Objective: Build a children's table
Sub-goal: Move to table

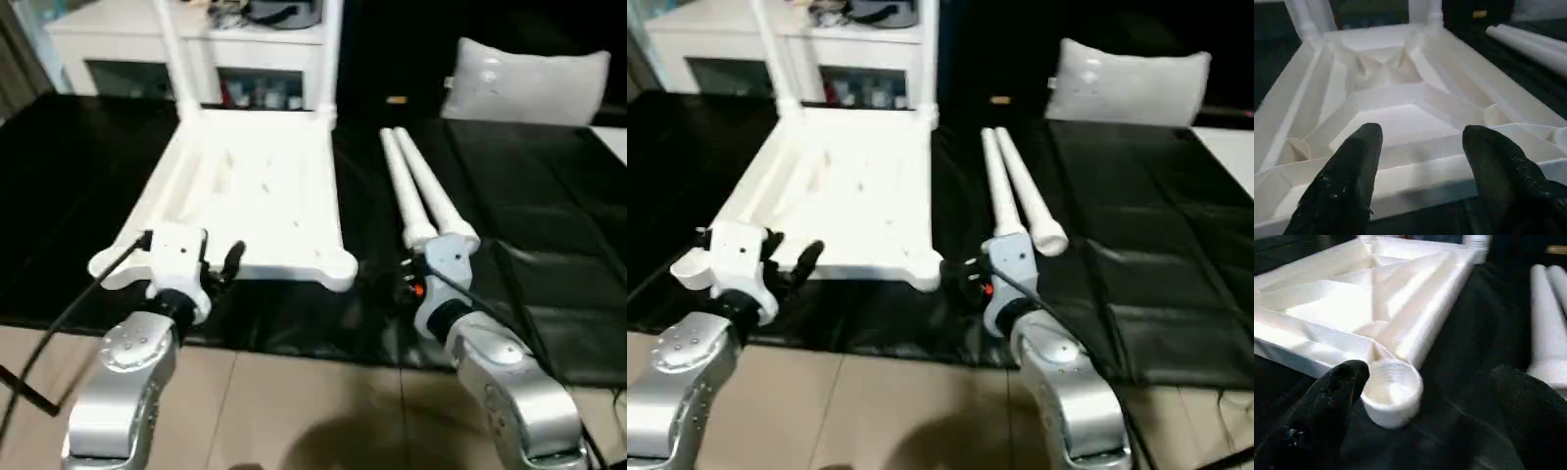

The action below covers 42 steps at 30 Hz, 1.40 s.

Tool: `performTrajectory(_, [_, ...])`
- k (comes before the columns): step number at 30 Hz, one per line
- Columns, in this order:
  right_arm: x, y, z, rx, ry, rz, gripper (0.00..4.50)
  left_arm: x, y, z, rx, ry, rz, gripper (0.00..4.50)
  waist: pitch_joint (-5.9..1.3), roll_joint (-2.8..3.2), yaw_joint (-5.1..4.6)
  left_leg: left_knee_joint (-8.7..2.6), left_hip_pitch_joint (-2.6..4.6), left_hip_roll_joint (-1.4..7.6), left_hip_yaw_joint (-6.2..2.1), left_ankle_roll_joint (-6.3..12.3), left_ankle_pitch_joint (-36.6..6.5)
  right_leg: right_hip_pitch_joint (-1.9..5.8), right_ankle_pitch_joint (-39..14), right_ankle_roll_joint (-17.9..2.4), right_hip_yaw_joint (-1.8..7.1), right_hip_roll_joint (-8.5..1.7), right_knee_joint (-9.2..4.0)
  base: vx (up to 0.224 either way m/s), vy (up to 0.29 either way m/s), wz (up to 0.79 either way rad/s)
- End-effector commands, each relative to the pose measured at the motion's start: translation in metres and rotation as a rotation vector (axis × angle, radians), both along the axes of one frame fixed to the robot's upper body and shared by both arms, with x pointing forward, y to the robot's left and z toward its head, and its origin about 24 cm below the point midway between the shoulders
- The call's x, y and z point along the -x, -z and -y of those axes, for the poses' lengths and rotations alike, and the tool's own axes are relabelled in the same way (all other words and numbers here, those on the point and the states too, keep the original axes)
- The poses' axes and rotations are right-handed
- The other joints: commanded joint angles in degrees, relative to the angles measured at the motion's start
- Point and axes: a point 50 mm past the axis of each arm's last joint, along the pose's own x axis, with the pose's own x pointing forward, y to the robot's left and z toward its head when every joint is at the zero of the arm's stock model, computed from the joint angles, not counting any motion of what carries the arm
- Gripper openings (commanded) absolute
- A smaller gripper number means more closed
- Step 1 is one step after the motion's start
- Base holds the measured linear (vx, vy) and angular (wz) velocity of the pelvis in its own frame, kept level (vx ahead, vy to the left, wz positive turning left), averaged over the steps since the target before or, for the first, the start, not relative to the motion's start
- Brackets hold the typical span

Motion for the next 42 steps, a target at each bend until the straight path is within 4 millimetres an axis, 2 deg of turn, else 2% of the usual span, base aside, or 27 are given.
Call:
performTrajectory(1, [0.000,-0.002,0.006,0.015,-0.004,0.017,4.50,-0.003,-0.005,0.006,0.014,0.022,0.016,2.99,-2.97,1.09,-2.04,-6.08,3.10,6.11,-3.98,10.87,-7.7,-1.32,2.0,-10.6,2.21,-3.38,-2.35,0.124,0.017,0.05])
performTrajectory(4, [0.000,-0.001,0.007,0.031,-0.016,0.014,4.50,-0.004,-0.006,0.007,0.006,0.028,0.018,2.99,-4.09,-1.25,-0.01,-0.48,-5.55,0.01,-0.27,13.69,4.2,6.85,11.6,-11.6,6.43,-6.66,-5.46,0.103,0.009,0.05])
performTrajectory(5, [0.000,-0.001,0.007,0.032,-0.016,0.015,4.50,-0.004,-0.006,0.008,0.005,0.030,0.018,2.99,-4.38,-0.78,0.38,0.04,-6.58,0.88,-0.89,12.54,5.2,7.82,11.5,-11.7,6.73,-7.64,-5.51,0.121,0.010,0.03])
performTrajectory(6, [-0.001,-0.002,0.007,0.035,-0.015,0.019,4.50,-0.005,-0.006,0.009,0.005,0.042,0.020,2.99,-4.62,0.22,-0.03,-1.27,-6.92,1.53,-1.61,9.98,11.8,7.60,16.6,-8.4,3.75,-4.07,-3.56,0.121,0.010,0.03])
performTrajectory(7, [-0.002,-0.003,0.008,0.038,-0.006,0.022,4.50,-0.005,-0.007,0.010,0.007,0.050,0.021,2.99,-4.80,0.76,-0.62,-1.95,-4.49,1.91,-2.17,10.17,14.6,5.92,17.9,-6.9,2.42,-2.17,-2.49,0.159,-0.008,0.02])
performTrajectory(8, [-0.002,-0.003,0.008,0.041,0.001,0.024,4.50,-0.005,-0.007,0.011,0.009,0.055,0.023,2.99,-5.20,1.90,-3.01,-2.30,4.60,5.56,-7.22,18.24,24.8,-2.41,11.2,-3.6,0.11,0.01,1.63,0.178,-0.028,0.09])
performTrajectory(9, [-0.003,-0.004,0.009,0.041,0.004,0.027,4.50,-0.006,-0.007,0.013,0.014,0.065,0.023,2.99,-5.90,1.79,-4.78,-2.50,10.08,10.98,-12.48,28.55,34.8,-9.19,-4.2,2.1,1.20,-2.18,5.24,0.178,-0.028,0.09])
performTrajectory(10, [-0.003,-0.004,0.010,0.043,0.010,0.028,4.50,-0.006,-0.007,0.015,0.017,0.076,0.021,2.99,-5.04,1.02,-3.99,-1.86,8.00,11.01,-10.19,29.83,38.7,-10.83,-2.2,5.0,2.79,-3.60,6.07,0.123,-0.027,0.13])
performTrajectory(11, [-0.004,-0.004,0.011,0.048,0.014,0.029,4.50,-0.006,-0.007,0.017,0.017,0.084,0.019,2.99,-5.04,1.02,-3.99,-1.86,8.00,11.01,-10.19,29.83,38.7,-10.83,-2.2,5.0,2.79,-3.60,6.07,0.056,-0.033,0.11])
performTrajectory(12, [-0.004,-0.005,0.012,0.054,0.017,0.030,4.50,-0.006,-0.007,0.018,0.018,0.092,0.017,2.99,-3.81,-0.38,-3.54,-2.36,2.90,3.16,-2.66,24.58,22.8,-8.06,8.4,2.5,3.29,-2.36,0.90,0.056,-0.033,0.11])
performTrajectory(13, [-0.004,-0.006,0.012,0.059,0.007,0.035,4.50,-0.005,-0.006,0.020,0.022,0.098,0.013,2.99,-3.28,-1.94,-3.45,-2.43,1.54,0.74,-1.09,21.14,12.1,-5.69,7.8,1.8,4.59,-2.96,-2.22,0.040,-0.068,0.02])
performTrajectory(14, [-0.004,-0.006,0.012,0.060,0.003,0.036,4.50,-0.005,-0.006,0.021,0.023,0.099,0.012,2.99,-2.87,-2.70,-1.32,1.75,-1.90,-2.83,-0.43,15.26,-1.9,0.08,-8.5,-2.8,10.89,-9.10,-6.35,0.013,-0.091,0.03])
performTrajectory(15, [-0.003,-0.008,0.011,0.060,-0.009,0.040,4.50,-0.004,-0.005,0.022,0.028,0.102,0.008,2.99,-3.17,-3.17,-0.03,5.19,-4.07,-0.68,-2.16,8.63,-2.2,3.13,-20.4,-9.9,12.38,-12.08,-7.69,0.013,-0.091,0.03])
performTrajectory(17, [-0.002,-0.008,0.010,0.058,-0.014,0.042,4.50,-0.003,-0.003,0.022,0.029,0.103,0.003,2.99,-3.19,-2.93,0.28,5.18,-5.14,-0.40,-2.54,4.56,0.7,3.38,-20.4,-12.6,11.05,-10.27,-7.00,0.003,-0.036,-0.01])
performTrajectory(18, [-0.002,-0.008,0.009,0.058,-0.018,0.038,4.50,-0.003,-0.002,0.021,0.028,0.103,-0.001,2.99,-1.93,-1.85,-0.17,2.07,-4.42,0.76,-2.10,3.05,2.9,1.60,-21.7,-13.6,7.52,-8.39,-7.85,0.000,0.000,0.00])
performTrajectory(19, [-0.002,-0.007,0.009,0.058,-0.018,0.038,4.50,-0.003,-0.002,0.021,0.027,0.103,-0.002,2.99,-1.66,-0.63,-0.31,0.03,-3.13,1.60,-1.87,3.00,1.9,0.44,-24.6,-12.8,5.88,-7.54,-8.19,0.000,0.000,0.00])
performTrajectory(20, [-0.002,-0.007,0.009,0.057,-0.019,0.035,4.50,-0.003,-0.002,0.021,0.026,0.103,-0.002,2.99,-0.78,0.46,-1.97,-4.36,-3.21,3.34,-2.26,2.13,-8.6,-0.03,-24.9,-9.2,3.30,-3.58,-6.50,0.000,0.000,0.00])
performTrajectory(21, [-0.002,-0.007,0.009,0.055,-0.022,0.033,4.50,-0.003,-0.002,0.021,0.028,0.103,-0.002,2.99,-2.27,1.12,-3.06,-5.12,0.22,4.45,-3.52,1.68,-16.5,-1.46,-19.0,-8.4,2.70,-1.71,-4.38,0.000,0.000,0.00])
performTrajectory(23, [-0.002,-0.006,0.009,0.055,-0.025,0.030,4.50,-0.002,-0.002,0.021,0.026,0.103,-0.004,2.99,-2.60,1.52,-3.94,-6.13,2.13,5.37,-4.70,3.06,-19.4,-2.08,-10.0,-9.8,2.33,-1.70,-3.13,0.050,0.052,0.03])
performTrajectory(25, [-0.003,-0.007,0.008,0.056,-0.034,0.032,4.50,-0.001,-0.002,0.020,0.023,0.103,-0.005,2.99,-2.73,0.64,-4.58,-5.78,1.06,4.04,-3.90,7.80,-13.9,-0.68,-1.4,-12.2,2.62,-3.10,-3.59,0.062,0.047,0.03])
performTrajectory(26, [-0.003,-0.007,0.007,0.057,-0.036,0.034,4.50,0.000,-0.002,0.020,0.023,0.104,-0.005,2.99,-3.23,-0.05,-3.91,-4.64,-1.54,2.14,-2.13,9.36,-6.9,2.51,-0.5,-13.4,3.82,-4.24,-4.85,0.000,0.000,0.00])
performTrajectory(28, [-0.005,-0.008,0.007,0.051,-0.020,0.033,4.50,0.000,-0.002,0.020,0.013,0.114,-0.006,2.99,-3.63,-1.03,-2.80,-2.95,-3.75,0.93,-0.93,10.03,0.5,4.66,-3.4,-13.3,5.34,-5.07,-5.98,0.000,0.000,0.00])
performTrajectory(31, [-0.007,-0.008,0.009,0.057,-0.007,0.039,4.50,0.000,-0.002,0.022,0.017,0.121,-0.006,2.99,-4.03,-0.65,-2.61,-3.76,-1.70,1.72,-1.22,11.23,5.9,3.04,-2.2,-12.8,3.68,-3.02,-5.05,0.068,0.002,0.03])
performTrajectory(34, [-0.009,-0.008,0.010,0.061,0.002,0.039,4.50,0.001,-0.002,0.022,0.022,0.125,-0.006,2.99,-4.28,-0.20,-3.04,-3.67,0.75,2.07,-2.64,17.39,12.6,1.10,3.2,-12.7,2.54,-2.05,-3.35,0.080,-0.013,0.02])
performTrajectory(37, [-0.010,-0.011,0.010,0.067,0.008,0.040,4.50,0.001,-0.001,0.023,0.025,0.132,-0.009,2.99,-4.24,-0.63,-2.94,-3.11,0.33,1.55,-2.63,21.48,14.6,1.57,3.6,-12.5,2.75,-2.56,-3.34,0.054,-0.004,0.03])
performTrajectory(39, [-0.010,-0.012,0.010,0.067,0.008,0.040,4.50,0.000,-0.001,0.023,0.022,0.135,-0.009,2.99,-3.98,-1.06,-2.08,-2.75,-1.89,0.72,-1.49,19.03,11.8,3.52,-0.1,-12.7,3.77,-3.48,-4.67,0.000,0.000,0.00])
performTrajectory(42, [-0.012,-0.011,0.011,0.072,0.016,0.036,4.50,0.001,-0.001,0.024,0.025,0.138,-0.008,2.99,-3.92,-0.99,-2.02,-3.50,-1.10,1.69,-1.74,15.59,10.0,3.20,-2.2,-12.2,3.20,-2.77,-4.53,0.000,0.000,0.00])
